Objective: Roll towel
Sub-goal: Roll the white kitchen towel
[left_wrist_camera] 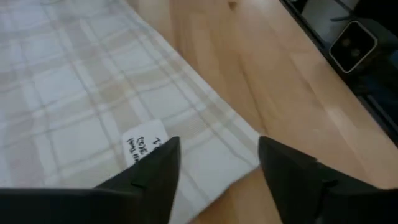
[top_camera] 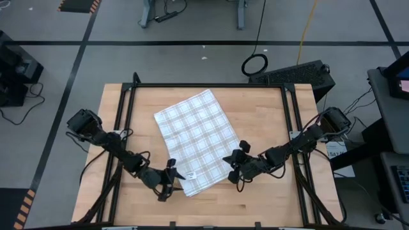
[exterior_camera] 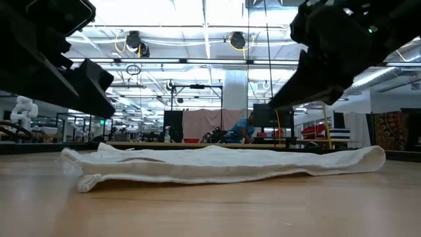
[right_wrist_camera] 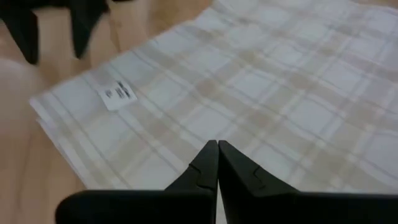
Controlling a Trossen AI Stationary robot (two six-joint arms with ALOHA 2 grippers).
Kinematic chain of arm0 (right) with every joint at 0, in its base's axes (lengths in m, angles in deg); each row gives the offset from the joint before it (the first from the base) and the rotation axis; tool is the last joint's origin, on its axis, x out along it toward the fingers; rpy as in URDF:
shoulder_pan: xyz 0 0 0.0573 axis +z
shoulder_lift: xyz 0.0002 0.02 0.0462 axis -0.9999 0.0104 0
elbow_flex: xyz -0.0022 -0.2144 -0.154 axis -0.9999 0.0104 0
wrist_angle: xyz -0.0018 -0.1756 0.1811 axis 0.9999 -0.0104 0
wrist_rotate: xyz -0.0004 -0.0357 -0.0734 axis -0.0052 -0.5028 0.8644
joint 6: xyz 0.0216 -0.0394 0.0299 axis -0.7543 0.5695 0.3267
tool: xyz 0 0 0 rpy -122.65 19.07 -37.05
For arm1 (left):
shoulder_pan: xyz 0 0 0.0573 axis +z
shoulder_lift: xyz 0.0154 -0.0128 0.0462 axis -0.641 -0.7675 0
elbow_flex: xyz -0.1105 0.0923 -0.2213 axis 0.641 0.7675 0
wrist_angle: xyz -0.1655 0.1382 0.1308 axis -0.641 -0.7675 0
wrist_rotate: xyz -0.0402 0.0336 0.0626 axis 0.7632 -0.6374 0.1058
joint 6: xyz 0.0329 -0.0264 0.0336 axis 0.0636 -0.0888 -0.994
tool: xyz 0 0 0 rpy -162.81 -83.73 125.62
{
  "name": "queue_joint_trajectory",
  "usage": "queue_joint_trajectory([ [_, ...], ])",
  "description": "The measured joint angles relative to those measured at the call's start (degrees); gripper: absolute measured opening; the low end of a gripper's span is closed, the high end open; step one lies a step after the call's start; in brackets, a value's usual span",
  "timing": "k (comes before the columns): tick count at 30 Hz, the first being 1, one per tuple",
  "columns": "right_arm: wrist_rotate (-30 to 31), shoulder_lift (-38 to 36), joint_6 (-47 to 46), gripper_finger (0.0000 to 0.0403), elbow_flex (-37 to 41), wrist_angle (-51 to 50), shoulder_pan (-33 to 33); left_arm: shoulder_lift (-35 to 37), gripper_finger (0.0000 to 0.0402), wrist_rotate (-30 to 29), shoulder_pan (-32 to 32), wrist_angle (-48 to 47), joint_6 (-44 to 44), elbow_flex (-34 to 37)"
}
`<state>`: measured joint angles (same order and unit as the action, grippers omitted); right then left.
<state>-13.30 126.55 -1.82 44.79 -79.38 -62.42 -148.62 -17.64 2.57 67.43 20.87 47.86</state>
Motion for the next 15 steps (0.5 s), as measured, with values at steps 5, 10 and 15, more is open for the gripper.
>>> queue_joint_trajectory([
  [5,-0.35,0.00,-0.15,0.0002,0.00,1.86,0.28,-0.04,0.0271,1.10,-0.72,-1.87,0.93,0.00],
  [10,-0.42,0.13,-3.43,0.0002,-0.01,1.88,1.30,-1.37,0.0269,0.53,-4.00,-1.67,-3.04,0.00],
  [15,-0.06,2.63,-4.23,0.0002,-0.02,4.72,2.10,-4.73,0.0268,-4.77,-6.83,5.75,-11.75,-0.50],
])
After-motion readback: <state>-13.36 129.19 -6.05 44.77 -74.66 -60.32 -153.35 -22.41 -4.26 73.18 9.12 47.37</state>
